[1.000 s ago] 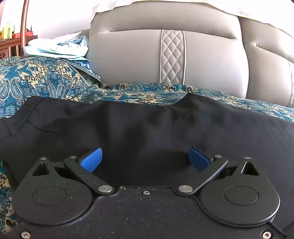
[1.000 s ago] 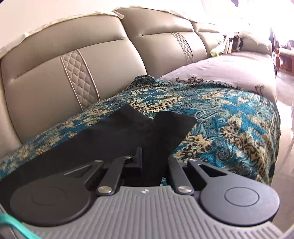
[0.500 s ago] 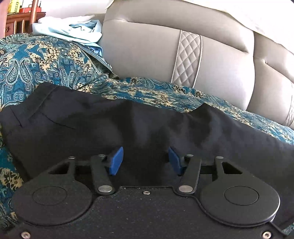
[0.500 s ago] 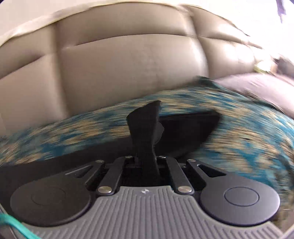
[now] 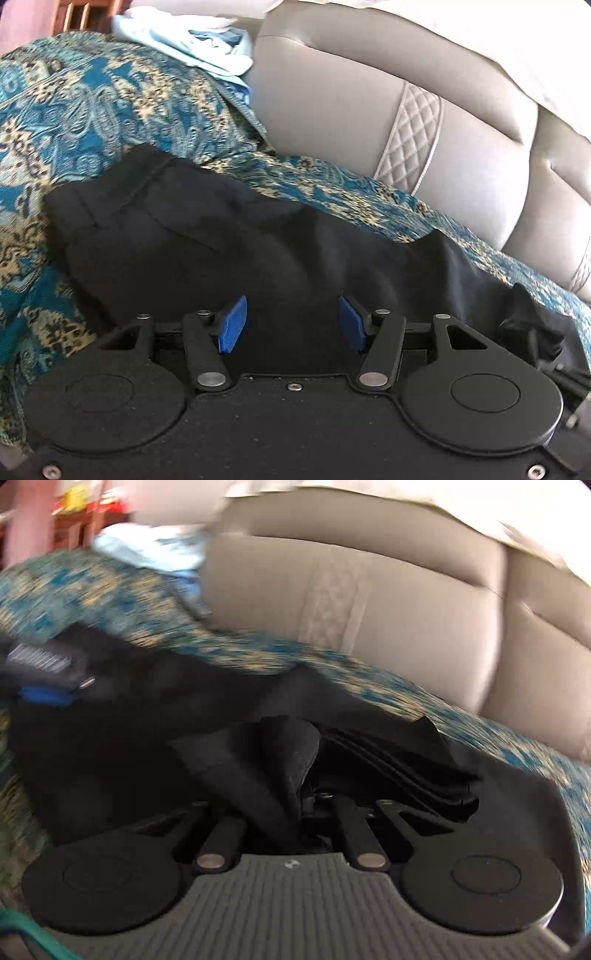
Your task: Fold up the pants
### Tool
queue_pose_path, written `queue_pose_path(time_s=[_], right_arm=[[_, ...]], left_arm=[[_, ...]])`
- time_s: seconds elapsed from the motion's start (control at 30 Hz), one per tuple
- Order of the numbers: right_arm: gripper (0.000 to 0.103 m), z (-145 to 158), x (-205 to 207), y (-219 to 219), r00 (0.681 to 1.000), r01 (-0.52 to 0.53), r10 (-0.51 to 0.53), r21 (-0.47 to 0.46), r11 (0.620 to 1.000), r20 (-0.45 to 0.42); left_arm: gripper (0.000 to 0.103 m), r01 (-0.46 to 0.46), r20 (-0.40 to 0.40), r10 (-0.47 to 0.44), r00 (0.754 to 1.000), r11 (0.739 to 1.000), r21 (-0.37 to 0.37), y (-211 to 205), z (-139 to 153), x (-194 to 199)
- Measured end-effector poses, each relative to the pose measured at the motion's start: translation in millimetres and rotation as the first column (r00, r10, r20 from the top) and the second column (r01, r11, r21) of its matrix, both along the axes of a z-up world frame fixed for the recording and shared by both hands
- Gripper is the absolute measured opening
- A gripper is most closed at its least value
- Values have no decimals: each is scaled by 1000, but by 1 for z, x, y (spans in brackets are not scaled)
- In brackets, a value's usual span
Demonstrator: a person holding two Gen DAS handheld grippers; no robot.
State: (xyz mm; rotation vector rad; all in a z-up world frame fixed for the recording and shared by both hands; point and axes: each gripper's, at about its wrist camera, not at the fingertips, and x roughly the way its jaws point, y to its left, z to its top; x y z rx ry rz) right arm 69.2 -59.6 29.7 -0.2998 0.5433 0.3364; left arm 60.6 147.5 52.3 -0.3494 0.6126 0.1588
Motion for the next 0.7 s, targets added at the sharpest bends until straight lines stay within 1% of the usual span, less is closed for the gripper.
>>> queue_pose_path(time_s=[0.07, 0.1, 0.13, 0.17, 0.2, 0.23, 0.27, 0.33, 0.37, 0.43, 0.5, 0.6, 0.63, 0.7], right_arm=[[13, -4, -9, 13, 999, -44, 46, -59, 997, 23], [19, -3, -13, 18, 998, -58, 60, -75, 995, 26], [21, -2, -17, 21, 997, -71, 73, -79, 994, 22], [28, -1, -18, 21, 997, -80, 81, -75, 994, 17], [47, 0, -21, 19, 996, -83, 84, -68, 994, 12], [57, 1, -26, 14, 996, -95, 95, -49, 994, -3], [61, 3, -29, 11, 994, -105, 105, -25, 994, -21], [72, 5, -36, 3, 991, -123, 124, 19, 992, -54], [74, 5, -42, 0, 990, -127, 129, 31, 991, -65], [86, 5, -52, -7, 988, -129, 132, 42, 991, -75], [89, 4, -58, -13, 988, -127, 130, 48, 991, -79], [90, 8, -71, -28, 992, -102, 107, 64, 993, -69], [91, 9, -75, -34, 994, -86, 90, 73, 994, -60], [91, 13, -81, -52, 999, -24, 26, 87, 996, -23]], left_arm=[[54, -12, 3, 12, 1000, 1000, -4, 6, 0, -3], [56, -14, 9, 14, 1000, 1000, -6, 7, 1, -4], [57, -19, 15, 19, 1000, 1000, -4, 9, 2, -6], [58, -21, 22, 21, 1000, 1000, 0, 10, 2, -8], [60, -21, 27, 21, 999, 1000, 3, 10, 3, -10], [61, -17, 35, 16, 999, 1000, 5, 10, 4, -11], [62, -9, 43, 9, 999, 1000, 7, 10, 5, -13], [64, 10, 57, -11, 998, 1000, 14, 6, 7, -15], [64, 24, 64, -25, 998, 1000, 19, 3, 7, -16], [66, 55, 75, -57, 996, 998, 28, -3, 8, -17], [66, 95, 87, -98, 991, 995, 39, -12, 9, -19], [66, 165, 116, -172, 978, 984, 69, -28, 11, -25], [66, 187, 126, -196, 973, 979, 80, -34, 13, -27], [66, 232, 150, -248, 957, 966, 112, -47, 15, -33]])
